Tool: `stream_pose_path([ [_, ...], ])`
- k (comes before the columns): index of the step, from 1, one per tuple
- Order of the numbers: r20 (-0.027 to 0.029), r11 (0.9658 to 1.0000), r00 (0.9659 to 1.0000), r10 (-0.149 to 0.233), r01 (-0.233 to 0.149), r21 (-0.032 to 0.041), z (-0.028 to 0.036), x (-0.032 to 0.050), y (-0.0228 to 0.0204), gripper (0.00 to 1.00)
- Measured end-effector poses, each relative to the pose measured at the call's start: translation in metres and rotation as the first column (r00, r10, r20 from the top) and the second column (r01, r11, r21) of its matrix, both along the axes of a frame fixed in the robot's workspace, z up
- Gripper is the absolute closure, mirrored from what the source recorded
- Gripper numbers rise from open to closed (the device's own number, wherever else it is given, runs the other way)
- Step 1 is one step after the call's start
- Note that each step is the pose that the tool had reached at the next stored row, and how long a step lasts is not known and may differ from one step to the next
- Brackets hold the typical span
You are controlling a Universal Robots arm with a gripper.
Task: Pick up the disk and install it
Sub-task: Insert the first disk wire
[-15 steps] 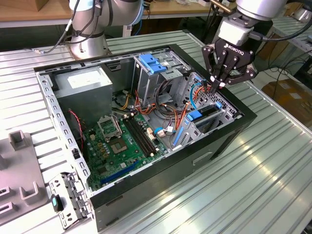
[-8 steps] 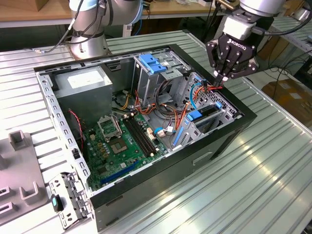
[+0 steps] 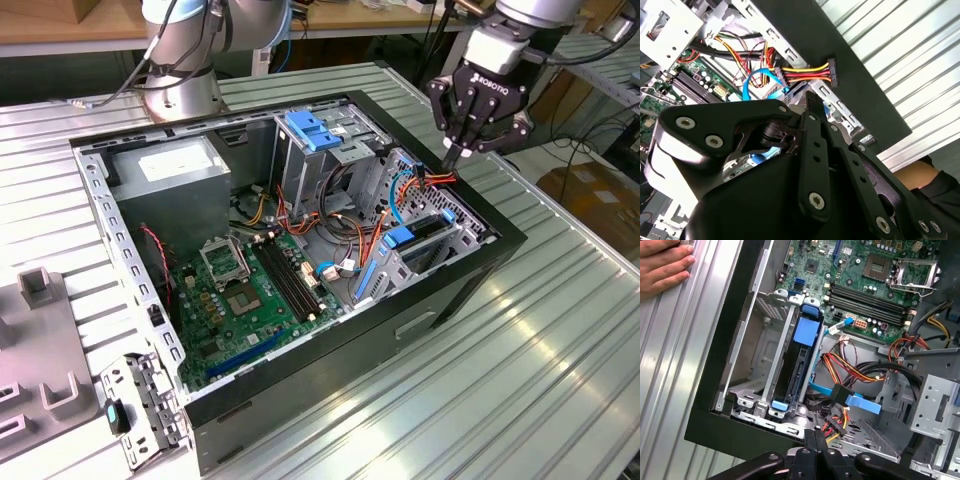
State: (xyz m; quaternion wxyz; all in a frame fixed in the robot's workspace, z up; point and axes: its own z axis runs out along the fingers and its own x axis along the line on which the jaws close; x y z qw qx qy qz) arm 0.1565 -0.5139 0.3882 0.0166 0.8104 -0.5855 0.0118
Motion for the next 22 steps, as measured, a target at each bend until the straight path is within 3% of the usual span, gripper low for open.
stream_pose_path([
  [2, -0.0001, 1.0, 1.0, 0.004, -0.004, 0.0, -0.0001, 0.003, 0.002, 0.89],
  [18, 0.0, 1.0, 1.0, 0.004, -0.004, -0.0001, -0.0001, 0.003, 0.0025, 0.89],
  [22, 0.0, 0.9994, 0.9994, 0.035, -0.035, 0.0, -0.0001, 0.0031, 0.0025, 0.89],
])
